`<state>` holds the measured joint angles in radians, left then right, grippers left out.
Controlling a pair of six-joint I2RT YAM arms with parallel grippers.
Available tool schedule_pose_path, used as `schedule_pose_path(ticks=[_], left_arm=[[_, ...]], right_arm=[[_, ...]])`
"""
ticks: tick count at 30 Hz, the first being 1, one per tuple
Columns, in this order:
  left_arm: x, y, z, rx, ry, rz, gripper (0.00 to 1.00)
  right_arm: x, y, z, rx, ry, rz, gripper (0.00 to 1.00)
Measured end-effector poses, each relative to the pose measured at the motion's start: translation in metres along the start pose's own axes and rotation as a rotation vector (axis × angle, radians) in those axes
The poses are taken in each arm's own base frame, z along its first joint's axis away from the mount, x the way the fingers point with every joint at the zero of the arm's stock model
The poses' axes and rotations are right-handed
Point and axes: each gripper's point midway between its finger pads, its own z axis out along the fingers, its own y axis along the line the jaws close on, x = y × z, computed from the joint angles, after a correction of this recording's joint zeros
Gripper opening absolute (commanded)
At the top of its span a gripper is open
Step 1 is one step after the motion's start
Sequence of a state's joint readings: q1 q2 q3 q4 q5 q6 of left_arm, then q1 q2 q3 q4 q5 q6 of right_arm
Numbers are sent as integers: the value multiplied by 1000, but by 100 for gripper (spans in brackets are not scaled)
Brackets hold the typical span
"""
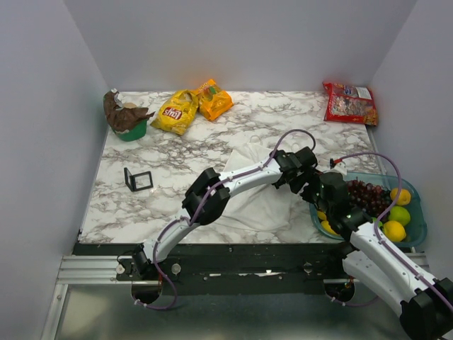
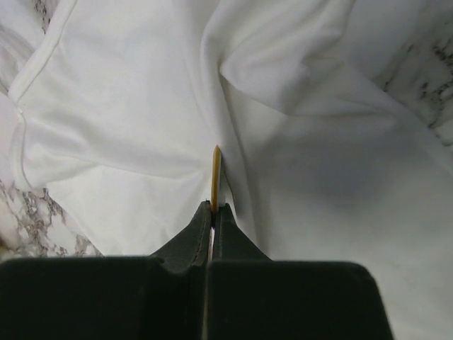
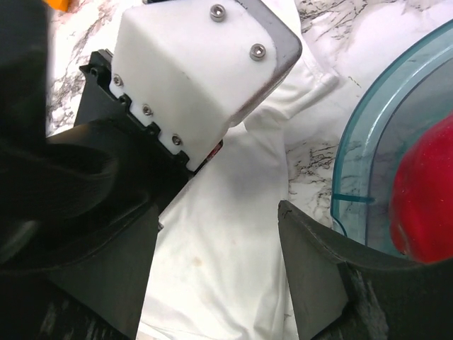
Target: Pin the brooch onto the clothing
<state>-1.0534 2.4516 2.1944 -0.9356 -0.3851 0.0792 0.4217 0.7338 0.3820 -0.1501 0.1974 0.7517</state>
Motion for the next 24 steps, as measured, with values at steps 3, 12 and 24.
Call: schedule_pose_path(ticks=[3, 12, 24], left_arm=[[-3, -2, -7, 45, -23, -31, 0], [-8, 0, -15, 191, -69, -144, 0], [-14, 7, -34, 285, -122, -226, 0]], right_arm=[[-2, 2, 0, -7, -6, 7, 76], [-6, 6, 2, -19, -22, 14, 77], [-1, 2, 5, -3, -4, 1, 76]])
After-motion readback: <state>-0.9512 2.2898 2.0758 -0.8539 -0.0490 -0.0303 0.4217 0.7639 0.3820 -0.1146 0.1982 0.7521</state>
